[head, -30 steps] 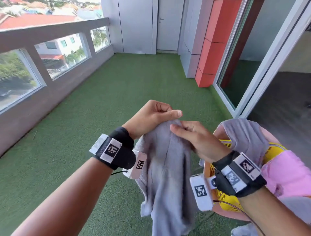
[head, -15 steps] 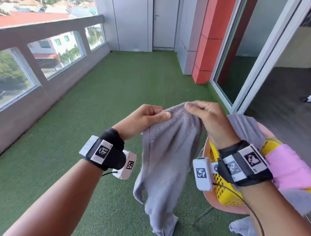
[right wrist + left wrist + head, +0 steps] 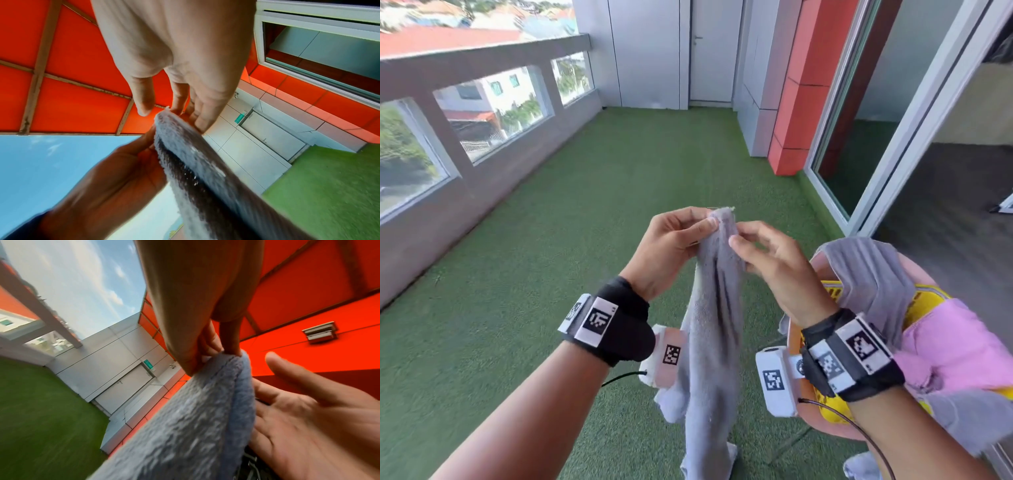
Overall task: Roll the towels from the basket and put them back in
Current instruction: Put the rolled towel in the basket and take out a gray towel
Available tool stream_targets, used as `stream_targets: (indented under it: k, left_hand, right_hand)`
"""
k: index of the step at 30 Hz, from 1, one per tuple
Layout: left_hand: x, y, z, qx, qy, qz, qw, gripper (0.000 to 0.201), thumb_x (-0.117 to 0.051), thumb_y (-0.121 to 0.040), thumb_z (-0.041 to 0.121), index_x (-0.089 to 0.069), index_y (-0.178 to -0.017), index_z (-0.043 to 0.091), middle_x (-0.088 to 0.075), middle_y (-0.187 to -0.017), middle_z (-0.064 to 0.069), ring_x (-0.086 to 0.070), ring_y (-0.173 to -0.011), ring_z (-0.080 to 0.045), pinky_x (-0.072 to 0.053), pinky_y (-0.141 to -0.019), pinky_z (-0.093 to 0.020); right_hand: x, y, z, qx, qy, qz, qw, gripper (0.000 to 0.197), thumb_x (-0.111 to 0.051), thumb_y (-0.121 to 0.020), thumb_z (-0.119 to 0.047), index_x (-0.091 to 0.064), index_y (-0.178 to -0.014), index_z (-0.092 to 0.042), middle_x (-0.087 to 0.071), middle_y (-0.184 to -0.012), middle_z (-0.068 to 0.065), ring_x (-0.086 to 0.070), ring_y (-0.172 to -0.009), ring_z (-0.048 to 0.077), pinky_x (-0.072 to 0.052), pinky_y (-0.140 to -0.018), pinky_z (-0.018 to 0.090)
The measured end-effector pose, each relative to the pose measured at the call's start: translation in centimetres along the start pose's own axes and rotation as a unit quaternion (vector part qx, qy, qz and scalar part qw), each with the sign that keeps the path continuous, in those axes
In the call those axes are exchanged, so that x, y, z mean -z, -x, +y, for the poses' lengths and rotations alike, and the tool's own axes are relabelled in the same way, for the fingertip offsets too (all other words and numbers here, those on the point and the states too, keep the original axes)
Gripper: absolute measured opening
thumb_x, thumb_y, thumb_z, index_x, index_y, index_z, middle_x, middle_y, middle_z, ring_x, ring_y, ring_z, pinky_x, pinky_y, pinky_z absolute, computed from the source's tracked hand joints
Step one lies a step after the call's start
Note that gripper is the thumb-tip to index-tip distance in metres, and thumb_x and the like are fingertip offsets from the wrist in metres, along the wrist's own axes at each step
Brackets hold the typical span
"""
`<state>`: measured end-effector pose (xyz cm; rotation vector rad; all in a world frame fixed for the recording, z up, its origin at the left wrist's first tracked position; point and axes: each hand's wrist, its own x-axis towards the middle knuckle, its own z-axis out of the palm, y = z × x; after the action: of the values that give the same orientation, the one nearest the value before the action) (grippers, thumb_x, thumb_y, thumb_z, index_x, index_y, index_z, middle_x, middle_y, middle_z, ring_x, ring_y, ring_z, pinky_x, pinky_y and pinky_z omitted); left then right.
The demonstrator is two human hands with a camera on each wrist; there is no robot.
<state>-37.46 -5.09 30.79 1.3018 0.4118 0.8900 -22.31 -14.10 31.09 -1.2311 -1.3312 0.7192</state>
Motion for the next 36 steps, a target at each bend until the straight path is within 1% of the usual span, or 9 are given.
stream_targets:
  k: [4,12,15,17,22,26,31,34,36]
  left_hand:
    - [-1.0,0.1,-0.2,0.021,-0.054,-0.009,0.998,0.019,-0.065,-0.087,0.008,-0.064,-0.099,-0.007,-0.065,-0.097,-0.020,-0.058,-0.087,-0.027,-0.049,-0.077,-0.032]
    - [-0.7,2.3,-2.6,0.064,-0.093,-0.039,0.993,0.023,-0.059,-0.093,0.022,-0.066,-0.088,0.001,-0.061,-0.082,-0.010,-0.053,-0.075,-0.020,-0.042,-0.067,-0.030]
    - [-0.4,1.4,-1.4,0.009,-0.124,0.003,0.992,0.030,-0.054,-0.096,0.020,-0.060,-0.088,-0.009,-0.056,-0.084,-0.011,-0.047,-0.078,-0.019,-0.036,-0.071,-0.033]
    - [-0.4,0.9,-0.7,-0.001,-0.149,0.004,0.989,0.028,-0.053,-0.097,0.018,-0.062,-0.090,-0.008,-0.060,-0.084,-0.009,-0.051,-0.079,-0.018,-0.040,-0.071,-0.032]
    - [-0.4,1.8,-1.3,0.019,-0.170,-0.025,0.985,0.050,-0.054,-0.096,0.035,-0.048,-0.083,-0.013,-0.047,-0.080,-0.009,-0.040,-0.075,-0.021,-0.029,-0.067,-0.038]
    - [-0.1,2.3,-1.2,0.027,-0.173,0.017,0.984,0.047,-0.053,-0.097,0.035,-0.050,-0.080,-0.008,-0.047,-0.077,-0.009,-0.041,-0.070,-0.021,-0.032,-0.057,-0.032]
    - [-1.6,1.3,-1.0,0.060,-0.171,-0.048,0.982,0.051,-0.058,-0.093,0.035,-0.046,-0.079,-0.013,-0.045,-0.076,-0.012,-0.037,-0.067,-0.025,-0.029,-0.056,-0.035]
    - [-2.4,1.5,-2.0,0.075,-0.143,-0.071,0.984,0.052,-0.054,-0.095,0.037,-0.054,-0.087,-0.014,-0.056,-0.081,-0.012,-0.049,-0.072,-0.022,-0.039,-0.060,-0.032]
    - [-2.3,1.9,-2.6,0.082,-0.149,-0.052,0.984,0.046,-0.053,-0.096,0.036,-0.059,-0.082,-0.007,-0.059,-0.075,-0.007,-0.052,-0.065,-0.016,-0.041,-0.055,-0.027]
  right_hand:
    - [0.0,-0.6,0.7,-0.008,-0.029,0.066,0.997,0.018,-0.068,-0.086,-0.026,-0.071,-0.097,-0.012,-0.074,-0.093,0.005,-0.066,-0.088,0.015,-0.051,-0.086,0.044]
    - [4.1,-4.7,-1.3,0.064,0.038,0.258,0.963,0.015,-0.062,-0.089,-0.025,-0.070,-0.088,-0.013,-0.063,-0.075,-0.004,-0.053,-0.070,0.006,-0.041,-0.067,0.017]
    - [1.5,-3.3,0.0,0.013,0.136,0.072,0.988,0.036,-0.065,-0.085,-0.049,-0.073,-0.084,-0.014,-0.071,-0.075,0.002,-0.059,-0.067,0.010,-0.046,-0.066,0.025]
    - [0.2,-2.1,0.8,-0.008,0.166,-0.033,0.986,0.049,-0.065,-0.081,-0.058,-0.066,-0.071,-0.010,-0.055,-0.058,0.000,-0.044,-0.057,0.012,-0.036,-0.058,0.032]
    - [3.2,-3.9,-0.5,0.031,0.173,0.032,0.984,0.024,-0.062,-0.090,-0.041,-0.067,-0.077,-0.022,-0.053,-0.075,-0.012,-0.050,-0.069,-0.001,-0.037,-0.073,0.019]
    - [4.9,-4.4,-0.6,-0.006,-0.002,0.091,0.996,0.043,-0.062,-0.085,-0.052,-0.066,-0.085,-0.009,-0.058,-0.079,0.003,-0.053,-0.076,0.014,-0.040,-0.076,0.032]
    - [3.1,-0.3,1.4,-0.131,0.105,-0.237,0.957,0.044,-0.079,-0.073,-0.044,-0.061,-0.074,-0.004,-0.052,-0.063,0.011,-0.047,-0.067,0.015,-0.038,-0.066,0.032]
    - [6.5,-0.3,0.9,-0.111,-0.034,-0.067,0.991,0.048,-0.079,-0.073,-0.039,-0.067,-0.101,-0.003,-0.070,-0.099,0.013,-0.064,-0.099,0.021,-0.047,-0.096,0.038]
    - [9.8,-0.5,-0.1,-0.093,-0.158,0.049,0.982,0.027,-0.072,-0.075,-0.033,-0.070,-0.089,-0.009,-0.072,-0.090,0.004,-0.067,-0.088,0.013,-0.052,-0.088,0.027]
